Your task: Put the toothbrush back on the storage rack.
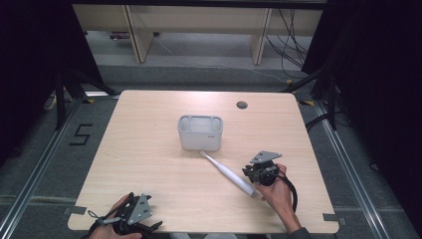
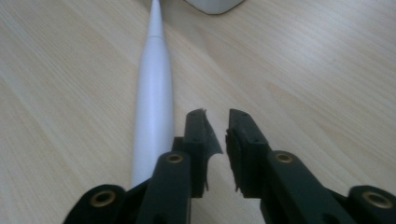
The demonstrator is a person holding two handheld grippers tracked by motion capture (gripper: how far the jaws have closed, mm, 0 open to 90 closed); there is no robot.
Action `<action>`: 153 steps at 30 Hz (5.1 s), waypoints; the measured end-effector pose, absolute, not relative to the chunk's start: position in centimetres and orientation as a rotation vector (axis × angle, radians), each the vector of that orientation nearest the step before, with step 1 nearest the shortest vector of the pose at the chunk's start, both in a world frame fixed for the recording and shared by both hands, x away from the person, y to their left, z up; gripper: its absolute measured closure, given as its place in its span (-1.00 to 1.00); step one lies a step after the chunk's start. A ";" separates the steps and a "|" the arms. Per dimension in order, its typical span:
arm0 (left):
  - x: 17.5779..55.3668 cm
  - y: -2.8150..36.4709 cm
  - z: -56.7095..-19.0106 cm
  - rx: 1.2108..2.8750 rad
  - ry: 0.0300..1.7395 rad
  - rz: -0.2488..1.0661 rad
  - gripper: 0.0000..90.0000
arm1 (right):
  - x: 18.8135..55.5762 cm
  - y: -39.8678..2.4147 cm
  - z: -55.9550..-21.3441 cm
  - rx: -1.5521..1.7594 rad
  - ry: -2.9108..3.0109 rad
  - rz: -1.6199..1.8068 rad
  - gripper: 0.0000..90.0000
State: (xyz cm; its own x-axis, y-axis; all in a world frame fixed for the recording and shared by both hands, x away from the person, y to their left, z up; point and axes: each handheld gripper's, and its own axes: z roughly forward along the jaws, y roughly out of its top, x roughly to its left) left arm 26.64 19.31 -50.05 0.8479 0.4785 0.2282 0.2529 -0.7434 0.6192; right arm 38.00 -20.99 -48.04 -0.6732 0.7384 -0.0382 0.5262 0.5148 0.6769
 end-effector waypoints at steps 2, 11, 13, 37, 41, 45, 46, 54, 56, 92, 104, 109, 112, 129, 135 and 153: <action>26.6 19.3 -50.0 2.434 0.532 0.505 -0.66 | 38.1 -20.9 -47.4 1.043 2.463 0.913 0.58; 26.7 19.3 -50.1 2.431 0.532 0.505 -0.66 | 38.3 -20.2 -45.9 1.077 2.521 0.891 0.37; 26.6 19.3 -50.1 2.431 0.532 0.504 -0.66 | 38.2 -19.8 -45.6 1.080 2.524 0.895 0.36; 26.7 19.3 -50.3 2.431 0.545 0.502 -0.66 | 40.5 -15.4 -45.8 0.975 2.749 0.638 0.27; 26.7 19.3 -50.2 2.429 0.541 0.502 -0.66 | 41.1 -14.8 -46.0 0.955 2.777 0.600 0.26; 26.7 19.3 -50.2 2.427 0.545 0.505 -0.66 | 41.7 -14.2 -46.2 0.938 2.804 0.565 0.25; 26.7 19.3 -50.2 2.427 0.542 0.505 -0.66 | 41.8 -14.1 -46.2 0.941 2.807 0.551 0.26; 26.7 19.3 -50.2 2.432 0.540 0.505 -0.66 | 42.8 -12.9 -46.8 0.938 2.858 0.453 0.29; 26.7 19.3 -50.2 2.430 0.541 0.505 -0.66 | 43.0 -12.7 -47.0 0.944 2.867 0.420 0.30; 26.7 19.3 -50.1 2.438 0.538 0.502 -0.66 | 44.2 -10.5 -47.5 0.884 2.989 0.086 0.47; 26.6 19.2 -50.1 2.437 0.536 0.503 -0.66 | 44.6 -9.9 -47.5 0.853 3.012 0.007 0.47; 26.7 19.3 -50.1 2.436 0.537 0.506 -0.66 | 44.8 -9.7 -47.5 0.824 3.012 -0.049 0.47; 26.7 19.3 -50.1 2.437 0.539 0.505 -0.66 | 44.9 -9.7 -47.5 0.816 3.017 -0.042 0.47; 26.7 19.3 -50.1 2.440 0.538 0.507 -0.66 | 44.0 -11.0 -47.0 0.803 2.992 0.081 0.48; 26.7 19.3 -50.1 2.439 0.539 0.507 -0.66 | 43.0 -12.3 -45.2 0.814 2.956 0.259 0.48; 26.8 19.4 -50.0 2.418 0.547 0.509 -0.66 | 41.8 -16.4 -40.6 0.862 2.689 0.785 0.48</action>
State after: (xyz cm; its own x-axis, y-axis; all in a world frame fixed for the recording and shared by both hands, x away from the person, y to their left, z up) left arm 26.76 19.43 -50.01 0.8416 0.4907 0.2256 0.2601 -0.7343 0.6270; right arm 41.85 -16.38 -40.61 -0.8068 0.5898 -0.0363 0.4775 0.6869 0.5478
